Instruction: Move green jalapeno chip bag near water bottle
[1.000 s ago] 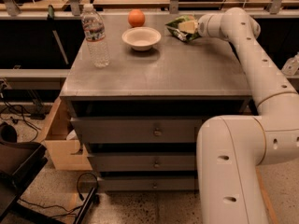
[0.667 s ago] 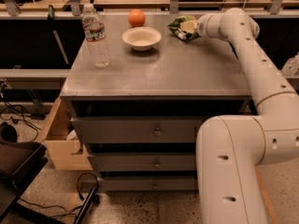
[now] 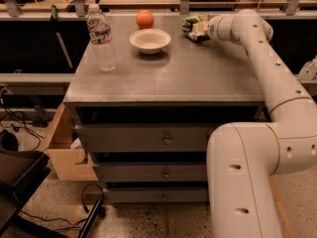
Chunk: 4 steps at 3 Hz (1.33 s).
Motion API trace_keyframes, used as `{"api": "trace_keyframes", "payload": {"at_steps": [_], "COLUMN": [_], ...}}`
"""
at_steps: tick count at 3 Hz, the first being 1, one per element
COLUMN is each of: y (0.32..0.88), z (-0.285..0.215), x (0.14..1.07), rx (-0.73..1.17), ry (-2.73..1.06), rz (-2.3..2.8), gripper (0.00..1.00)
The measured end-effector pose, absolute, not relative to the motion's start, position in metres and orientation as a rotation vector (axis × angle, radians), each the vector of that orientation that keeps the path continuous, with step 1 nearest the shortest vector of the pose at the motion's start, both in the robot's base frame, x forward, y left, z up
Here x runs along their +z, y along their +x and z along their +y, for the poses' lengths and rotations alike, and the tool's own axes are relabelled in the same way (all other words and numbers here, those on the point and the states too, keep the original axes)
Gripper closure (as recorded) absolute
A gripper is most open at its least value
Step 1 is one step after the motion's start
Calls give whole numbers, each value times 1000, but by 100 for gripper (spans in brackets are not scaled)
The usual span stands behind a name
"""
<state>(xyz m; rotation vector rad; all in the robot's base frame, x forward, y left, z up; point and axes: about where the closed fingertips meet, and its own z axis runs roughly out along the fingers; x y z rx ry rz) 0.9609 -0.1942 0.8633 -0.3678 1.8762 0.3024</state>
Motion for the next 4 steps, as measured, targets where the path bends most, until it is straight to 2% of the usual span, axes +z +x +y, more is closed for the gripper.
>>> {"api": "trace_keyframes", "payload": {"at_steps": [2,3,4], "y": [946,919,862], "z": [-189,-194,-210], "x": [902,939,997], "rx": [295,280,252], "ry": [-429,-484,-522], "rz": [1843,1828,1771], "gripper": [100,100,100]}}
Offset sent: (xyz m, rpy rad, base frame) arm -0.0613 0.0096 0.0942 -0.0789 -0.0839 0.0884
